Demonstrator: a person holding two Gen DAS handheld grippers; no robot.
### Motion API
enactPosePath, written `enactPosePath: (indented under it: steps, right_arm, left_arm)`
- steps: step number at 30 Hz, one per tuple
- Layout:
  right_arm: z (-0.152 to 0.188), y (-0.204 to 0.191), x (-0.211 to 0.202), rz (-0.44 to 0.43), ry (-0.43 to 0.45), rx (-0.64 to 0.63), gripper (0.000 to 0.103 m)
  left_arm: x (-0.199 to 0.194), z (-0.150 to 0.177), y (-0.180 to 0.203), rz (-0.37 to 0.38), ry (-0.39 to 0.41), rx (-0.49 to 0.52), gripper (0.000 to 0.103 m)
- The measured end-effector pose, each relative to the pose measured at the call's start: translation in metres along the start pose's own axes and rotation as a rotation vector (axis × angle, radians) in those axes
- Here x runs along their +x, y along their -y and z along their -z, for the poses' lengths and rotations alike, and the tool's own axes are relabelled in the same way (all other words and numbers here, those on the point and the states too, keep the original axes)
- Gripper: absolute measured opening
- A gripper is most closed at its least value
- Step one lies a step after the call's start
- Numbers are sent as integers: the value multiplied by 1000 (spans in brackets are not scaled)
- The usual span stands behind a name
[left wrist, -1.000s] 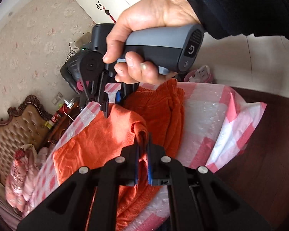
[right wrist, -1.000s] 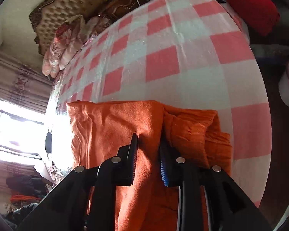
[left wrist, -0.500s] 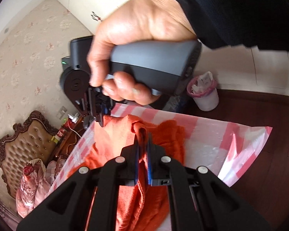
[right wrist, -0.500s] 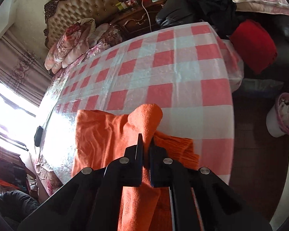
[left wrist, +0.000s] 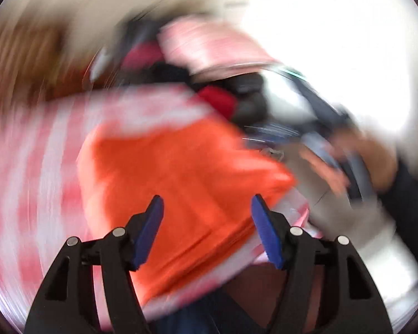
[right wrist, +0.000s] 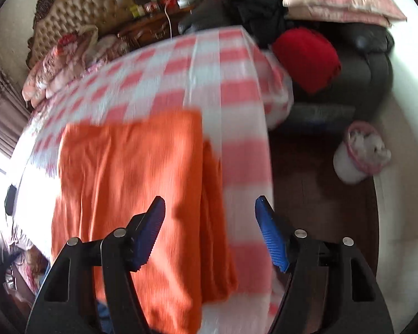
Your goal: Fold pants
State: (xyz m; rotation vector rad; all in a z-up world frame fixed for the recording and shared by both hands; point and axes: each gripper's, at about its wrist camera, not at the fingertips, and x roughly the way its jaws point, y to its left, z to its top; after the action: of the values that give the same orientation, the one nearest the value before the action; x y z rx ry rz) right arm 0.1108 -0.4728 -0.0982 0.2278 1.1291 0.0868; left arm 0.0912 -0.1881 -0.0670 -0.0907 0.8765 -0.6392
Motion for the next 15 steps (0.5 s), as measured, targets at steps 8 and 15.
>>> enactPosePath:
  steps: [8, 15]
  right_arm:
    - [38, -4, 10, -23, 0, 75, 52]
    - [44, -10, 11, -10, 68, 166, 49]
  left_arm:
    - [42, 32, -130, 289, -247, -556, 53]
    - [72, -4, -139, 218, -274, -418, 9]
